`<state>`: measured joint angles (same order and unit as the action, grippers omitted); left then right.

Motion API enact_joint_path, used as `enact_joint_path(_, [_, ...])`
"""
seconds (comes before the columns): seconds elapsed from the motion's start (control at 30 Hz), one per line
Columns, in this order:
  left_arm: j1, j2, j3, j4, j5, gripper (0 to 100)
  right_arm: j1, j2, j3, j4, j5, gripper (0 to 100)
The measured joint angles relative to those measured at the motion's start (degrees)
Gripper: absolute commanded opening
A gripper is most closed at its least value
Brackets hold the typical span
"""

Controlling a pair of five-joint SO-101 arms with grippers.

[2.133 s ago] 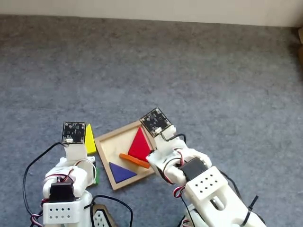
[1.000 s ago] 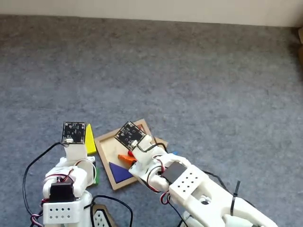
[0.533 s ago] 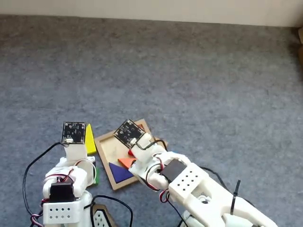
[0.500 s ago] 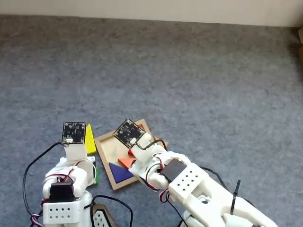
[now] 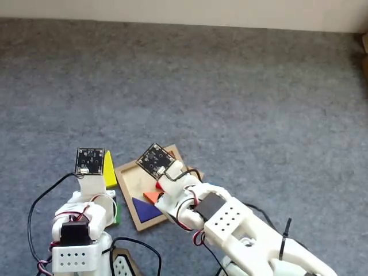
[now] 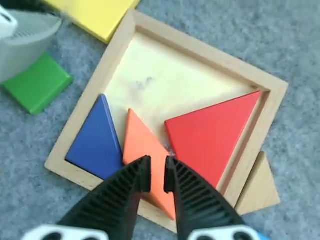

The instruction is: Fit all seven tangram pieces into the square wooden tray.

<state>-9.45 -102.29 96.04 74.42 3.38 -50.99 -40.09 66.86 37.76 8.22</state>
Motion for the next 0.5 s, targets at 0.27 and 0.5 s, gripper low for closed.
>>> enact_joint_path(0.27, [0.00, 0.00, 0.00, 0.00, 0.00, 1, -0.09, 2.90, 0.00, 1.05, 0.00, 10.9])
enact_joint_path(0.5, [0.00, 0.00, 0.00, 0.00, 0.00, 1, -0.09, 2.55, -8.00, 16.09, 0.00, 22.1])
